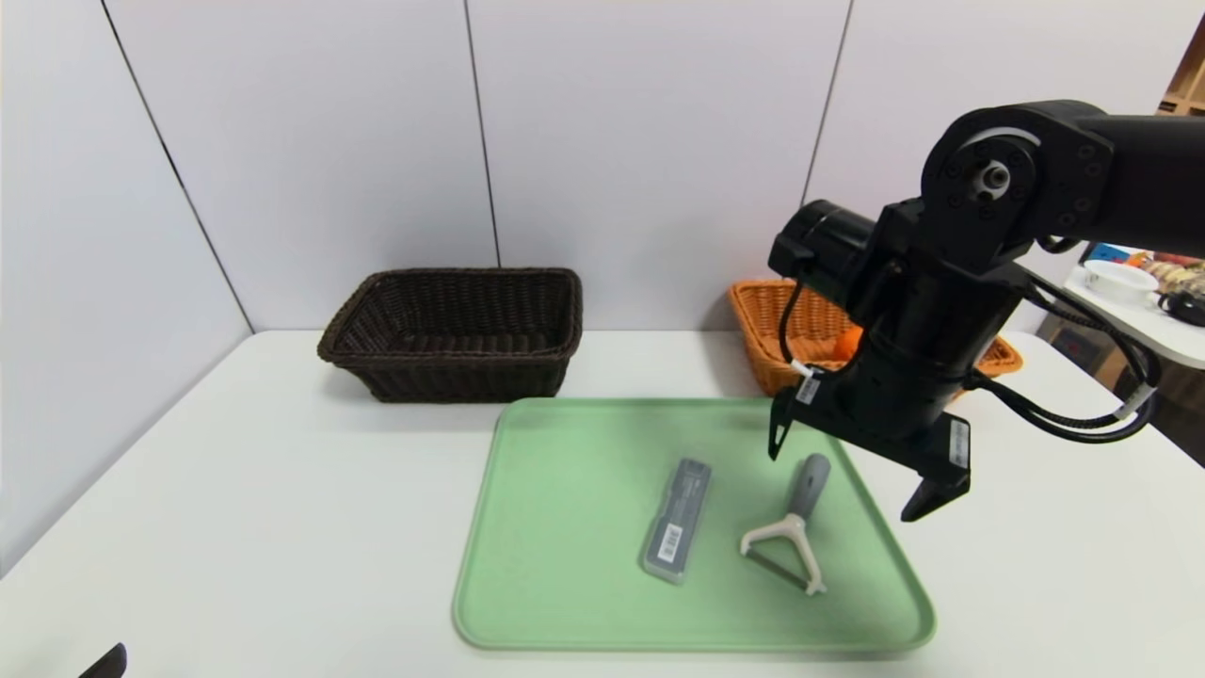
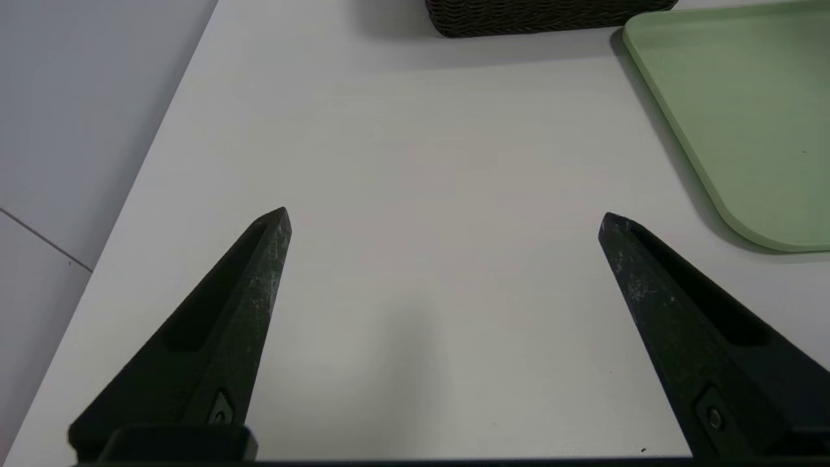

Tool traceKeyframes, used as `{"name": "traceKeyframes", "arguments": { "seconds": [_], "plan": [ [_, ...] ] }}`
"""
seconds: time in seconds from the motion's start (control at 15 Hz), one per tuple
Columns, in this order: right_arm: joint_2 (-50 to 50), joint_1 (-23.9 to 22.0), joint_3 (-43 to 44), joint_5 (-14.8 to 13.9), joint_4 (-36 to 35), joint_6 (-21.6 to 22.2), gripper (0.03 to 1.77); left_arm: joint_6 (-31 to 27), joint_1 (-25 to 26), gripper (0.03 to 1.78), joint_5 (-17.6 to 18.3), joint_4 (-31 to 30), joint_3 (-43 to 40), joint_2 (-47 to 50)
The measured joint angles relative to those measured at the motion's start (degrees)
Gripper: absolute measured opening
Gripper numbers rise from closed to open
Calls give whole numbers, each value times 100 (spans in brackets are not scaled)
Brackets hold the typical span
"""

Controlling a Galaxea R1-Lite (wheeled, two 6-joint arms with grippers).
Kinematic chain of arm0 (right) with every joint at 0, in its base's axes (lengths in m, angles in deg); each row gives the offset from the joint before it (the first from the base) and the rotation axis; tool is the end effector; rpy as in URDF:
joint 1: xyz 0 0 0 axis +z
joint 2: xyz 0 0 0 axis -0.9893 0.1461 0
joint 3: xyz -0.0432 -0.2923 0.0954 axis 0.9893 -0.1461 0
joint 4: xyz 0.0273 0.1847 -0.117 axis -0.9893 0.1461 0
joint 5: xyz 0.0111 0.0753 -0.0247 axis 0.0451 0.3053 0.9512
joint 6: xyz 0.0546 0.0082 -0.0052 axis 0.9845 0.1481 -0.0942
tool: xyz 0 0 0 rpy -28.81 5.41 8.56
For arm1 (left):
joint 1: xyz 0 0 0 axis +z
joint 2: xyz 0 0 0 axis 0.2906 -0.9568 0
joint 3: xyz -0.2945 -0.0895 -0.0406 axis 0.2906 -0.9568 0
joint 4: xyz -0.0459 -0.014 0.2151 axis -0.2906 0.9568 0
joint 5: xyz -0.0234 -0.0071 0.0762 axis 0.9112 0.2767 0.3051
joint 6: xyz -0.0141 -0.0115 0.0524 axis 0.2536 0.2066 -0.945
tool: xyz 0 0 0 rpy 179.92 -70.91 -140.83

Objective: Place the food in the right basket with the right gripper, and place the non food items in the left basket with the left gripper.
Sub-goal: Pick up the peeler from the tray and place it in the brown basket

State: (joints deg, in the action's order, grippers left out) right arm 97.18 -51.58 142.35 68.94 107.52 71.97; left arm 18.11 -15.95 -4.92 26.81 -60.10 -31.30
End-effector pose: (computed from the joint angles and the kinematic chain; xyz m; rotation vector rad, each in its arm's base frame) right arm 0.3210 0.1818 0.1977 0.4699 1.3689 -0.3465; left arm 0.0654 -0.0012 0.1435 0.0467 0.1817 -0.0266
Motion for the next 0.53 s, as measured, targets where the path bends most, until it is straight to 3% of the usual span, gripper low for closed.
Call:
{"name": "traceKeyframes", "arguments": {
  "seconds": [0.27, 0.53],
  "plan": [
    [46, 49, -151, 124, -91, -63, 170, -2, 0, 169, -9, 146, 22, 102],
    [82, 61, -394, 144, -621, -210, 170, 0, 0, 169, -10, 146, 28, 122]
  ]
}}
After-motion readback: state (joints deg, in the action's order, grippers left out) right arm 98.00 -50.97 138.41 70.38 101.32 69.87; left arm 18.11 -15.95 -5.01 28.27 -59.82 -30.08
